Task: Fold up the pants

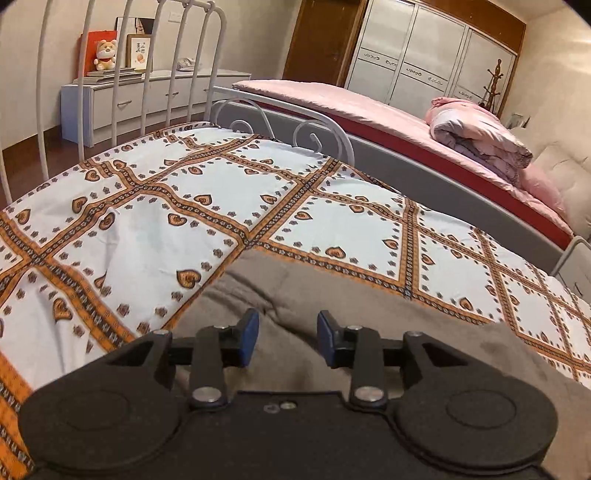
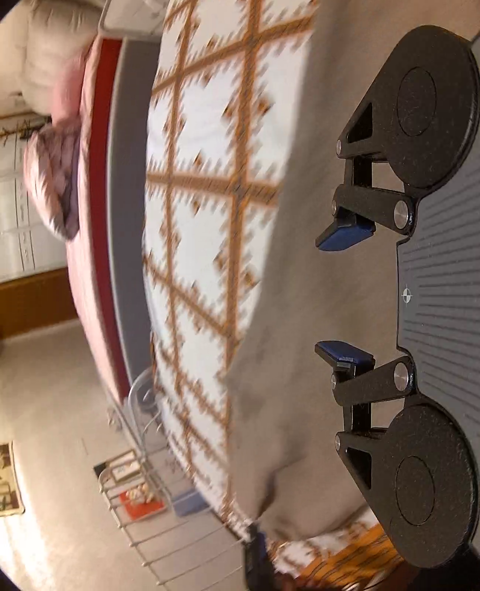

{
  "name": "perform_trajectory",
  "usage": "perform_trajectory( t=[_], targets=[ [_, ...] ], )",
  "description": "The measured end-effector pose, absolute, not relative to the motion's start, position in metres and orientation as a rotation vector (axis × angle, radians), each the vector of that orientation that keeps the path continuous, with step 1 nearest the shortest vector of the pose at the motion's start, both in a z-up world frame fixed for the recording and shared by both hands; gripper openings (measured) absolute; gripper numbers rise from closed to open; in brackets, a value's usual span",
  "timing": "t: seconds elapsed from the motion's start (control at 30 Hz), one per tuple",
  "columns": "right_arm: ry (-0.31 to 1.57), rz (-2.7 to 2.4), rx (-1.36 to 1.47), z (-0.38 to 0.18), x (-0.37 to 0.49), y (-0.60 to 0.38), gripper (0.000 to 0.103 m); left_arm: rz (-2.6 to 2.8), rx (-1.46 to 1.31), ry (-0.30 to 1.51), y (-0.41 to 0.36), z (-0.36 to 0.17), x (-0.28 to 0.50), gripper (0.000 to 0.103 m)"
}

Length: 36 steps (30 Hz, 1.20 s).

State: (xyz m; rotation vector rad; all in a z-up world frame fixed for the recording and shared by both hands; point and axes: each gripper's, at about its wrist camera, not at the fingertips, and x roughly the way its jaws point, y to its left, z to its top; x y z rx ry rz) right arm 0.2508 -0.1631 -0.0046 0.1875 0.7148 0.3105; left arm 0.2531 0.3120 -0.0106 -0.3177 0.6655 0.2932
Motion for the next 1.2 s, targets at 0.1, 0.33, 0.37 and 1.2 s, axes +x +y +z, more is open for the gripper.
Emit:
perform_trajectory(
  t=[0.1, 0.33, 0.37, 1.2],
  targets=[
    [0.708, 0.368, 0.165, -0.011, 0.296, -0.145, 0.054, 0.317, -0.296, 0.675, 0.318, -0.014, 0.261, 0.025],
    [0.707, 0.464, 0.066, -0.040, 0.395, -0.089, 0.054, 0.318, -0.255, 0.717, 0.329, -0.030, 0.273, 0.031],
    [0.708, 0.472, 0.035, -0.044, 0.404, -0.080, 0.054, 0.316, -0.236, 0.719, 0.328, -0.030, 0.274, 0.033],
    [0.832, 0.737, 0.025, -0.061, 0.466, -0.056, 0.036, 0.300, -0.207, 0.723, 0.333, -0.034, 0.262, 0.047]
  ],
)
